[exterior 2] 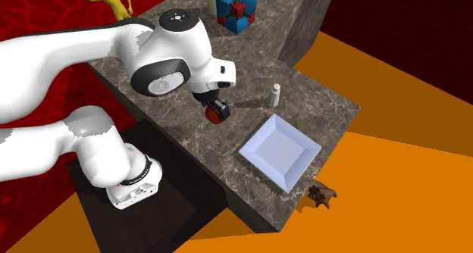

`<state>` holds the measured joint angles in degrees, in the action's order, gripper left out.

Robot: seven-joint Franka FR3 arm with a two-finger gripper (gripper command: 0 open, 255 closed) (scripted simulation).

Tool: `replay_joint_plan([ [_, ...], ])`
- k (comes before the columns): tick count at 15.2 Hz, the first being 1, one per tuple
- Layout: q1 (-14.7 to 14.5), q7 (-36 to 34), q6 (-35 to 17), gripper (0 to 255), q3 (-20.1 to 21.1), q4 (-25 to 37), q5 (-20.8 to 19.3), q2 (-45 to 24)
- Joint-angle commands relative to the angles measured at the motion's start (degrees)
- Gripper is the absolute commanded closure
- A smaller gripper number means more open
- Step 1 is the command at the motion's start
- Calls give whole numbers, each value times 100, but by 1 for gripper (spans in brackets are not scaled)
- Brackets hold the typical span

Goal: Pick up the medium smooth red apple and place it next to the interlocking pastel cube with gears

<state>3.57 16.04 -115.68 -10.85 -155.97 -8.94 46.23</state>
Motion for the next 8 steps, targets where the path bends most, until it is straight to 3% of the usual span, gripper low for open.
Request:
replay_joint_plan([
  [1, -16, -7, 165, 255, 29, 137, 27, 26],
  [8, -48, 6, 727, 255, 95, 644, 93, 81],
])
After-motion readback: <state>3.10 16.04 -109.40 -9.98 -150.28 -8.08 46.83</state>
